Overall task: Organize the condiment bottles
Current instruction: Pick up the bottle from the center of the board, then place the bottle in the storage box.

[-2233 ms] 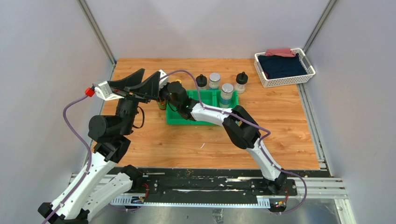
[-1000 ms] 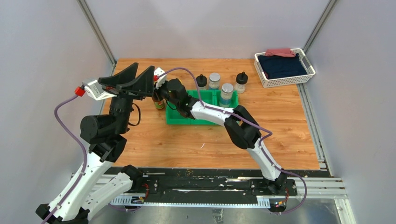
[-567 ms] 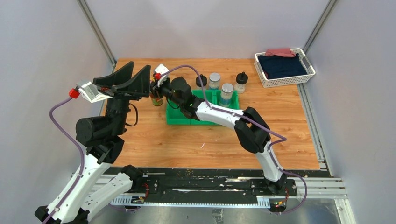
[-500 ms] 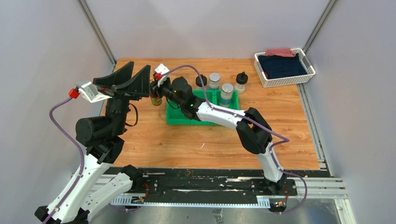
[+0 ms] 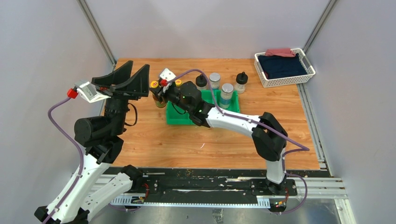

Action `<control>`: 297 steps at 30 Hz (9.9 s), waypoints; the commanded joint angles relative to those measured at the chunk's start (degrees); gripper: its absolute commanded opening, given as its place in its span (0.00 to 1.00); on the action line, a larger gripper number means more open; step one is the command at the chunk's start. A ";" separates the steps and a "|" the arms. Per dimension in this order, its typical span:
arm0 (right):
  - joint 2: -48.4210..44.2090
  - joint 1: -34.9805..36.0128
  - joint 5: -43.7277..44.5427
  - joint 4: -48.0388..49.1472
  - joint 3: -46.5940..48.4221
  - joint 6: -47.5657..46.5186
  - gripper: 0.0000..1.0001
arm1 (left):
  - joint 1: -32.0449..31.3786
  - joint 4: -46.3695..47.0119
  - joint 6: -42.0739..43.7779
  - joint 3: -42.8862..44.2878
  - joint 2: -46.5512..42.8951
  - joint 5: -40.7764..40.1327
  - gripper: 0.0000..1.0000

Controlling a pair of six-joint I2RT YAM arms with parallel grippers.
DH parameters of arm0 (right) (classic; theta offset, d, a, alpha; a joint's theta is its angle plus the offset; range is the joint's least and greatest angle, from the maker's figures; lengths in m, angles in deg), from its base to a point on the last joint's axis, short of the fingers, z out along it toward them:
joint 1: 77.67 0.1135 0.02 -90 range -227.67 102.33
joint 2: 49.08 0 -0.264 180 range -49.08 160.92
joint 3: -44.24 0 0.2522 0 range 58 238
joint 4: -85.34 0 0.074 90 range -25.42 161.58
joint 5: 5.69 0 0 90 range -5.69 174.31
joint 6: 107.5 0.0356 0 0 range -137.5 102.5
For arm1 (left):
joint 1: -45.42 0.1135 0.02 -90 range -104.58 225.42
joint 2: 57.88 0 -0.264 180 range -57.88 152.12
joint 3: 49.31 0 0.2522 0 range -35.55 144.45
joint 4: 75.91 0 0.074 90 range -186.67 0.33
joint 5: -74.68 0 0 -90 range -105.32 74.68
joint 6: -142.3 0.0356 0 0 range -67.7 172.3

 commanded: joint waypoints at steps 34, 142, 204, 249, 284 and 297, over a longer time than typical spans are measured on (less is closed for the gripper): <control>-16.42 -0.60 7.64 16.60 -20.77 -5.08 0.00 | 0.11 0.84 -0.21 -0.57 0.98 0.79 0.88; -2.26 -3.82 20.53 16.47 -16.87 9.87 0.00 | 0.11 0.85 0.27 -4.21 2.37 0.35 0.88; -0.96 -4.50 12.28 15.25 -18.36 8.90 0.00 | 0.11 0.95 -0.34 -4.84 2.75 0.62 0.88; -1.99 -11.22 -12.48 9.17 -18.74 5.81 0.00 | 0.11 1.21 -1.04 -3.97 3.96 1.58 0.88; 1.78 -16.82 -31.48 5.41 -13.53 7.27 0.00 | 0.11 1.25 -1.22 -4.05 4.61 1.67 0.88; 2.89 -16.52 -28.36 12.31 -16.43 14.34 0.00 | 0.11 1.21 -1.20 -4.65 4.36 1.58 0.88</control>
